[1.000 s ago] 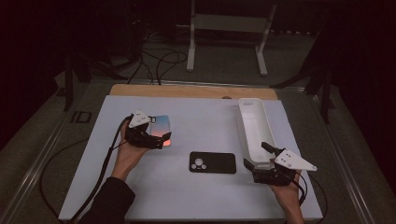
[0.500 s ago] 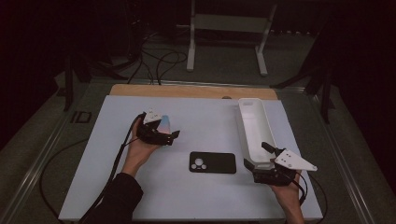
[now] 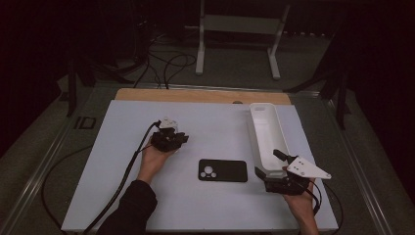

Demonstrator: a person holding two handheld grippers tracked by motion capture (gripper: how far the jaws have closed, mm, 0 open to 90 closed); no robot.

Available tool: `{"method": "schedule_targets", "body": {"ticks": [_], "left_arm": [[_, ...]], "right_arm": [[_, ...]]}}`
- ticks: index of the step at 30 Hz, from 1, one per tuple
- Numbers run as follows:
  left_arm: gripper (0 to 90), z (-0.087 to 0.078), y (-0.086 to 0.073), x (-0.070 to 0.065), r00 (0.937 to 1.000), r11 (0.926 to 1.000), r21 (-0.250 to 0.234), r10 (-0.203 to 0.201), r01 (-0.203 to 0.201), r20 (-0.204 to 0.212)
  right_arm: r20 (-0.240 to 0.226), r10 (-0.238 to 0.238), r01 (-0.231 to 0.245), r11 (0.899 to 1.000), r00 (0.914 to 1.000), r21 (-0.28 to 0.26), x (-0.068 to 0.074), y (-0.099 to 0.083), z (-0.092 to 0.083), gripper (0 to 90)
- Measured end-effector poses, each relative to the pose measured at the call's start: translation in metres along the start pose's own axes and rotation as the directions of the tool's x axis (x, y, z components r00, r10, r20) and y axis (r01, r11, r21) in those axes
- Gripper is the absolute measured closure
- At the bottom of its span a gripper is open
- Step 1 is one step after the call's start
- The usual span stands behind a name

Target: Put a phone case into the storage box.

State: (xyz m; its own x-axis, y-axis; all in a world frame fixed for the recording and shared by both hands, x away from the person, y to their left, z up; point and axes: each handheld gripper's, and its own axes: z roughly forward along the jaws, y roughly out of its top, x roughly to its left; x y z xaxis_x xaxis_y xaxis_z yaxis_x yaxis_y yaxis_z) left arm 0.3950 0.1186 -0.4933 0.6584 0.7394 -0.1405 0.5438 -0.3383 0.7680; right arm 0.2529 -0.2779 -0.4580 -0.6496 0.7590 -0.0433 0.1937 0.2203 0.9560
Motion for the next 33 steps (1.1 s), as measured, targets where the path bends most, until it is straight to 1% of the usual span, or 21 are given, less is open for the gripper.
{"method": "schedule_targets", "body": {"ticks": [3, 4, 5, 8, 11, 12, 13, 16, 17, 18, 19, 20, 23, 24, 25, 26, 27, 30, 31, 32, 33], "left_arm": [[88.7, 0.004, -0.001, 0.000, 1.0000, 0.9998, 0.018, -0.007, 0.007, -0.004], [89.7, 0.008, -0.003, 0.000, 0.9999, 0.9991, 0.041, -0.013, 0.014, -0.005], [89.8, 0.008, -0.003, 0.000, 0.9999, 0.9991, 0.041, -0.013, 0.014, -0.005], [90.0, 0.015, -0.006, 0.000, 0.9997, 0.9963, 0.084, -0.019, 0.020, -0.012], [90.0, 0.019, -0.009, -0.001, 0.9995, 0.9946, 0.100, -0.026, 0.028, -0.017], [90.0, 0.022, -0.011, -0.002, 0.9994, 0.9922, 0.122, -0.023, 0.026, -0.026], [90.0, 0.022, -0.011, -0.002, 0.9994, 0.9922, 0.122, -0.023, 0.026, -0.026], [90.0, 0.026, -0.017, -0.004, 0.9989, 0.9865, 0.163, -0.003, 0.011, -0.046], [90.0, 0.026, -0.017, -0.004, 0.9989, 0.9865, 0.163, -0.003, 0.011, -0.046], [90.0, 0.024, -0.017, -0.003, 0.9981, 0.9851, 0.171, -0.001, 0.011, -0.061], [90.0, 0.024, -0.017, -0.003, 0.9981, 0.9851, 0.171, -0.001, 0.011, -0.061], [90.0, 0.020, -0.019, -0.004, 0.9973, 0.9830, 0.184, 0.017, -0.004, -0.071], [90.0, 0.015, -0.022, -0.003, 0.9965, 0.9815, 0.191, 0.028, -0.012, -0.079], [90.0, 0.009, -0.026, -0.001, 0.9965, 0.9819, 0.189, 0.013, 0.003, -0.083], [90.0, 0.009, -0.026, -0.001, 0.9965, 0.9819, 0.189, 0.013, 0.003, -0.083], [90.0, 0.003, -0.031, 0.003, 0.9964, 0.9831, 0.181, -0.009, 0.024, -0.085], [90.0, 0.003, -0.031, 0.003, 0.9964, 0.9831, 0.181, -0.009, 0.024, -0.085], [90.0, -0.009, -0.039, 0.009, 0.9939, 0.9833, 0.178, -0.017, 0.036, -0.109], [90.0, -0.009, -0.039, 0.009, 0.9939, 0.9833, 0.178, -0.017, 0.036, -0.109], [90.0, -0.014, -0.043, 0.013, 0.9927, 0.9832, 0.175, -0.031, 0.052, -0.116], [90.0, -0.014, -0.043, 0.013, 0.9927, 0.9832, 0.175, -0.031, 0.052, -0.116]], "right_arm": [[0.000, -0.001, 0.001, 1.000, 1.0000, 0.001, 0.000, 0.000, 0.000, 10.1], [-0.001, -0.002, 0.002, 1.000, 1.0000, 0.001, 0.000, 0.000, 0.000, 10.2], [-0.001, -0.002, 0.002, 1.000, 1.0000, 0.001, 0.000, 0.000, 0.000, 10.2], [-0.004, 0.002, -0.002, 1.000, 1.0000, 0.004, 0.001, -0.001, 0.001, 10.2], [-0.005, -0.002, 0.002, 1.000, 1.0000, 0.007, 0.001, -0.001, 0.001, 10.1], [-0.005, -0.001, 0.001, 1.000, 1.0000, 0.007, 0.001, -0.001, 0.002, 10.2], [-0.005, -0.001, 0.001, 1.000, 1.0000, 0.007, 0.001, -0.001, 0.002, 10.2], [-0.002, -0.004, 0.004, 1.000, 1.0000, 0.007, 0.000, -0.001, 0.001, 10.2], [-0.002, -0.004, 0.004, 1.000, 1.0000, 0.007, 0.000, -0.001, 0.001, 10.2], [0.000, 0.000, 0.000, 1.000, 1.0000, 0.007, 0.000, -0.001, 0.000, 10.2], [0.000, 0.000, 0.000, 1.000, 1.0000, 0.007, 0.000, -0.001, 0.000, 10.2], [0.001, -0.002, 0.002, 1.000, 1.0000, 0.006, 0.000, -0.001, 0.000, 10.2], [0.001, -0.003, 0.003, 1.000, 1.0000, 0.005, 0.000, -0.001, -0.001, 10.2], [0.002, -0.003, 0.003, 1.000, 1.0000, 0.004, 0.000, -0.001, -0.001, 10.2], [0.002, -0.003, 0.003, 1.000, 1.0000, 0.004, 0.000, -0.001, -0.001, 10.2], [0.003, -0.006, 0.006, 1.000, 1.0000, 0.004, 0.000, -0.001, -0.001, 10.2], [0.003, -0.006, 0.006, 1.000, 1.0000, 0.004, 0.000, -0.001, -0.001, 10.2], [0.005, -0.006, 0.006, 1.000, 1.0000, 0.002, 0.000, 0.000, -0.001, 10.2], [0.005, -0.006, 0.006, 1.000, 1.0000, 0.002, 0.000, 0.000, -0.001, 10.2], [0.006, -0.004, 0.004, 1.000, 1.0000, 0.002, -0.001, -0.001, -0.001, 10.2], [0.006, -0.004, 0.004, 1.000, 1.0000, 0.002, -0.001, -0.001, -0.001, 10.2]]}}
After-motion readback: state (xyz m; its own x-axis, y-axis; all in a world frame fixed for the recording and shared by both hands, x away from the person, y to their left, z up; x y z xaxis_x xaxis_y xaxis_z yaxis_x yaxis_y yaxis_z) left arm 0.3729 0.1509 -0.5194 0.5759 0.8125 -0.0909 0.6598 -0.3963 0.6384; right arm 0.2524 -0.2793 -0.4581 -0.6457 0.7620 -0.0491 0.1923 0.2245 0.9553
